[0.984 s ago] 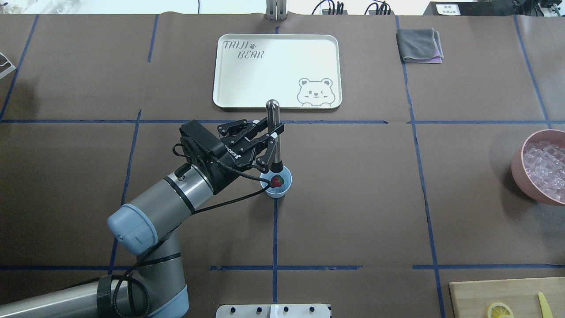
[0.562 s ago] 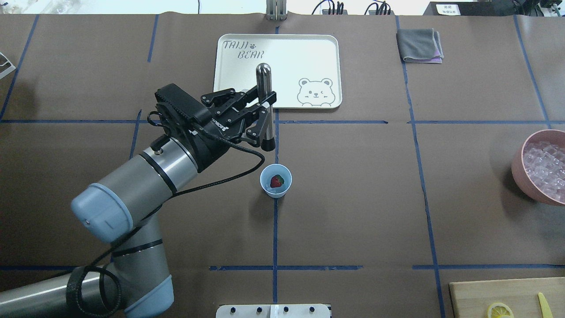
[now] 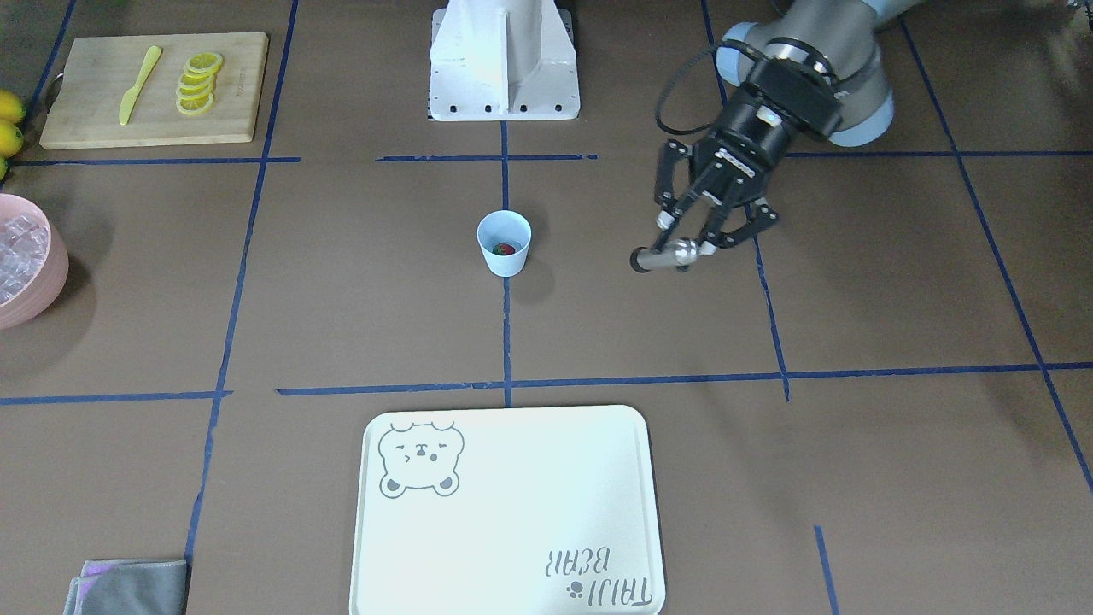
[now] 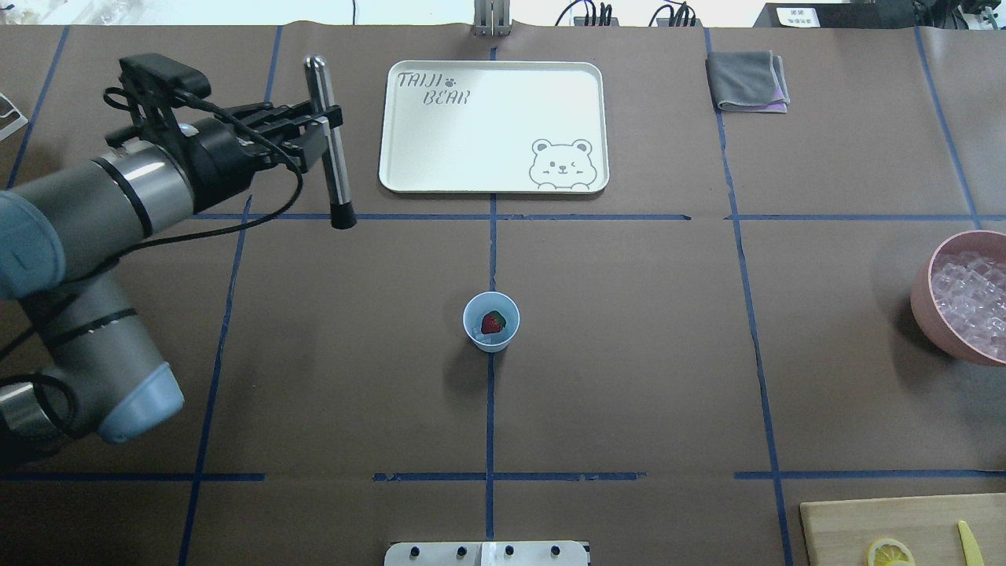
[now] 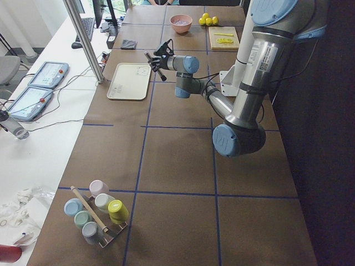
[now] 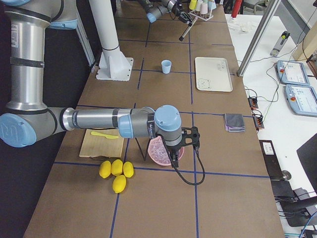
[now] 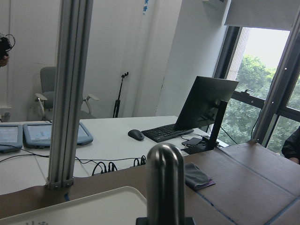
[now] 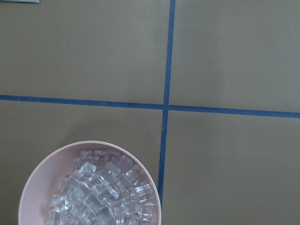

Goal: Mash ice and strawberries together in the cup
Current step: 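Carry the pestle away from the cup and set it down on the table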

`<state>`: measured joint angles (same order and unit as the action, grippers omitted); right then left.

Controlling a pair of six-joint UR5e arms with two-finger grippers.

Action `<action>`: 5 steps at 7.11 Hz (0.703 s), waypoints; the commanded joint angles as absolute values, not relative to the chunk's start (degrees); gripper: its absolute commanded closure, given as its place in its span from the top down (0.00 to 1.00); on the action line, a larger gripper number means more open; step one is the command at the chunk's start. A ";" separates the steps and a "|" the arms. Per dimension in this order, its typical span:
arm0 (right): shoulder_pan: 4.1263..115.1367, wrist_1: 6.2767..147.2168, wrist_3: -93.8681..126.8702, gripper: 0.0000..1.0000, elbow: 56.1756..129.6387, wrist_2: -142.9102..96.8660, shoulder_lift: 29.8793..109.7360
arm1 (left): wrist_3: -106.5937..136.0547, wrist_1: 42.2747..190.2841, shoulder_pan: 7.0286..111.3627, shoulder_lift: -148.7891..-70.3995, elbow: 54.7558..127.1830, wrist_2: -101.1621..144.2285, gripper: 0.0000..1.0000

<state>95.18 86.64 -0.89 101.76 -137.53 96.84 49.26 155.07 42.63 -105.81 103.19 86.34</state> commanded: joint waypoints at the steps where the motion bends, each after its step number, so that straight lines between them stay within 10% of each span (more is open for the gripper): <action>1: 95.19 86.57 -0.88 0.99 102.21 -137.55 96.59 | 51.33 142.55 56.62 -101.43 102.92 106.33 0.00; 5: 95.19 86.49 -0.26 0.99 101.95 -137.72 96.24 | 50.72 115.92 65.03 -99.06 101.52 129.50 0.00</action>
